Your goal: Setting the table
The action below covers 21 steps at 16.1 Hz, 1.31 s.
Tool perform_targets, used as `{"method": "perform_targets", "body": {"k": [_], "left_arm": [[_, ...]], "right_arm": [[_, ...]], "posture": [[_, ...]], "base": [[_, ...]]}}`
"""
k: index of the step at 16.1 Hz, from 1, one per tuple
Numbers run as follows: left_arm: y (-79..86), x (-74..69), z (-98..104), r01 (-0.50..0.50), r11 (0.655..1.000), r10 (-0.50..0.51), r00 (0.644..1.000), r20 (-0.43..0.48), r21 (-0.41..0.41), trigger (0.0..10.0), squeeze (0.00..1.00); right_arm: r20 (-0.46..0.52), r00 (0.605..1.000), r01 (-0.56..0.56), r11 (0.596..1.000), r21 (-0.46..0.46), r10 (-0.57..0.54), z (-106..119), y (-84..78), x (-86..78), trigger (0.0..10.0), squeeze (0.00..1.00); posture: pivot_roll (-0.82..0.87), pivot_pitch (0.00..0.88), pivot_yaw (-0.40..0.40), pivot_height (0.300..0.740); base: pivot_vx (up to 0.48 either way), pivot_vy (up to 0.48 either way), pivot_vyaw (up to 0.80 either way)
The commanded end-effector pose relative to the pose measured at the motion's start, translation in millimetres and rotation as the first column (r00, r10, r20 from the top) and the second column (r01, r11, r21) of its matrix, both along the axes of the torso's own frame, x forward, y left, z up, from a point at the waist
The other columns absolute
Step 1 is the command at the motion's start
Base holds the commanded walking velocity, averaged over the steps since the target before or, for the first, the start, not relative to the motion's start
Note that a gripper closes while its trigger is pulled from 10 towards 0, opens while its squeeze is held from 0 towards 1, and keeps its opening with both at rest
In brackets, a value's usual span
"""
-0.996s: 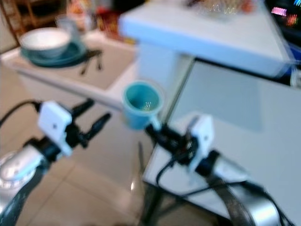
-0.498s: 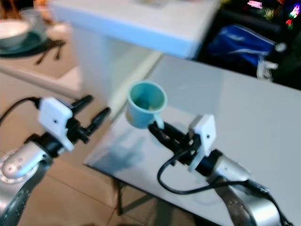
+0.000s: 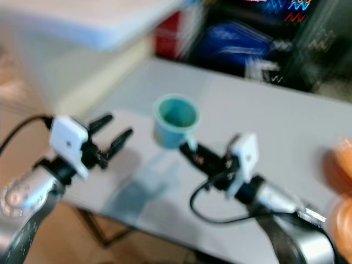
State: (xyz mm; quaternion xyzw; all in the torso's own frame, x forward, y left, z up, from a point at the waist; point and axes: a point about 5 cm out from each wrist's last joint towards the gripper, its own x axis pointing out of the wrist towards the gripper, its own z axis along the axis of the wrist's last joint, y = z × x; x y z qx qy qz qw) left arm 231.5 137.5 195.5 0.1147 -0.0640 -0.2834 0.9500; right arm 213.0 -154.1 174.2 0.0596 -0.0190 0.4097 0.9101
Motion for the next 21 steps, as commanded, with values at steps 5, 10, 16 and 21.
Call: {"method": "perform_targets", "body": {"k": [5,10,16,21], "left_arm": [[0.4,0.3,0.8,0.008,1.0,-0.008,1.0,0.003,0.011,10.0,0.0],[16.0,21.9,23.6,-0.195,0.978,0.202,0.973,0.108,-0.066,10.0,0.0],[21.7,29.2,23.2,-0.244,0.969,0.245,0.963,0.108,-0.022,10.0,0.0],[17.2,25.6,17.2,-0.202,0.979,0.2,0.976,0.089,0.017,10.0,0.0]], "right_arm": [[0.024,1.0,0.005,1.0,0.023,-0.005,9.0,3.1,-5.2,10.0,0.0],[0.105,0.972,0.206,0.978,0.03,-0.208,34.5,-0.1,26.1,10.0,0.0],[0.122,0.95,0.291,0.957,0.0,-0.289,36.6,4.1,45.7,10.0,0.0],[0.091,0.935,0.348,0.936,-0.062,-0.342,26.2,-2.6,51.8,10.0,0.0]], "posture": [[0.01,0.031,-0.034,0.74],[0.01,0.043,-0.036,0.74],[0.02,0.051,-0.036,0.74],[0.02,0.053,-0.038,0.74]], "base": [[0.0,-0.48,-0.74],[0.0,-0.48,-0.15],[0.0,-0.48,0.39],[0.0,-0.48,0.78]]}}
